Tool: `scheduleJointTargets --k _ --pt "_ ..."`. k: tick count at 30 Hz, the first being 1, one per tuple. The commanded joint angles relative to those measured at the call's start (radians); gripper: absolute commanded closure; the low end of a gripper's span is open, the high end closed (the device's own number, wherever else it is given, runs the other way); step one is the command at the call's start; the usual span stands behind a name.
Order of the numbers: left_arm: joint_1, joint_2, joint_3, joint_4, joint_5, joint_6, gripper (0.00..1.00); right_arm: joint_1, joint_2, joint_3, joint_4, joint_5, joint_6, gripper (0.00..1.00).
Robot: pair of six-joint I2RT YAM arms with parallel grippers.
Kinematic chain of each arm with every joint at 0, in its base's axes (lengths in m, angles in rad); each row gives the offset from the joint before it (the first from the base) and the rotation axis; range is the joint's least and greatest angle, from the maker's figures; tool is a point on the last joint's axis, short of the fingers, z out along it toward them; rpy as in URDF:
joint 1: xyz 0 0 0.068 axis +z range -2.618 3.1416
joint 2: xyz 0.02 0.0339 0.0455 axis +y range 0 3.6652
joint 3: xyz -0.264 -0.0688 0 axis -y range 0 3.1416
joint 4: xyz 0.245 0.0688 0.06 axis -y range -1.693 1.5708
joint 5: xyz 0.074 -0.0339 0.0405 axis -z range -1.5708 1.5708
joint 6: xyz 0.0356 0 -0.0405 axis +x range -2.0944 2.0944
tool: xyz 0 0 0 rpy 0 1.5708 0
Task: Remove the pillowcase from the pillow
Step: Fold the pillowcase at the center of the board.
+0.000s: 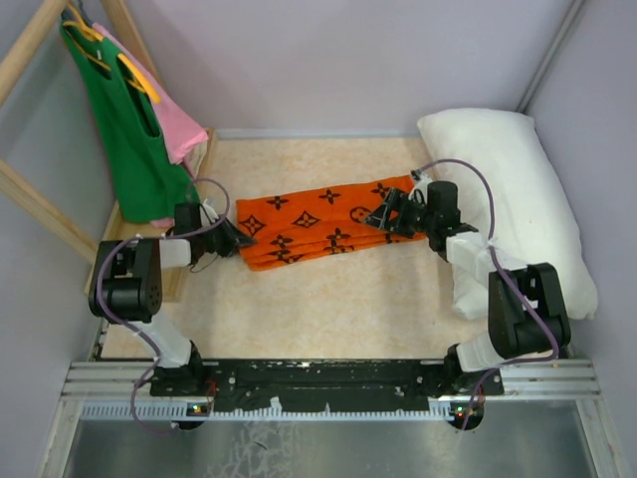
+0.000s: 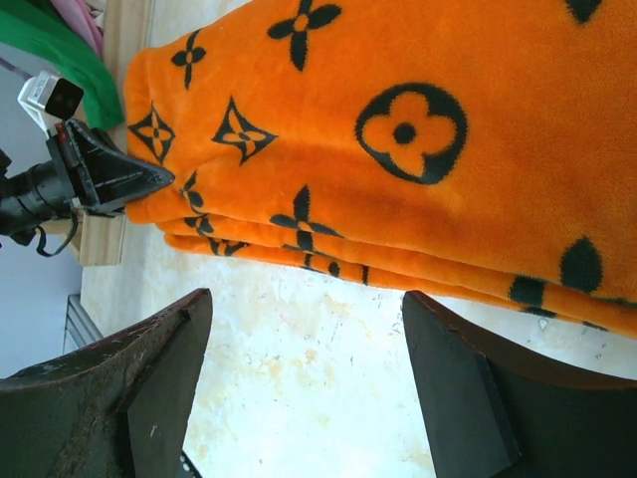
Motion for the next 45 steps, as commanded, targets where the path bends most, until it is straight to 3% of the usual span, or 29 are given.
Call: scheduleJointTargets --k 1,5,13,20,25,30,37,45 --pt "0.035 -0.058 0.011 -0.117 -0.084 0.042 0.98 0.003 -0.052 0.000 0.036 -0.022 -0.005 0.23" --pt "0.054 -0.108 0.088 -0.280 -0.199 0.127 1.00 0.001 -0.060 -0.006 0.029 -0.023 -0.011 0.23" --pt "0.066 -0.238 0.277 -0.630 -0.629 0.319 1.00 0.002 -0.067 -0.003 -0.035 0.033 -0.032 0.23" --pt "0.064 -0.298 0.349 -0.736 -0.869 0.413 1.00 0.003 -0.064 0.062 -0.196 0.194 -0.041 0.22" --pt "0.034 -0.324 0.399 -0.767 -0.939 0.473 1.00 0.003 -0.081 0.071 -0.238 0.226 -0.041 0.22" --pt "-0.154 -0.269 0.500 -0.814 -1.111 0.520 1.00 0.003 -0.090 0.061 -0.247 0.237 -0.040 0.21" --pt "-0.437 -0.053 0.723 -0.969 -1.334 0.489 1.00 0.003 -0.080 0.086 -0.273 0.241 -0.059 0.21" --pt "-0.753 0.329 1.134 -1.206 -1.632 0.416 1.00 0.003 -0.057 0.086 -0.272 0.220 -0.058 0.20"
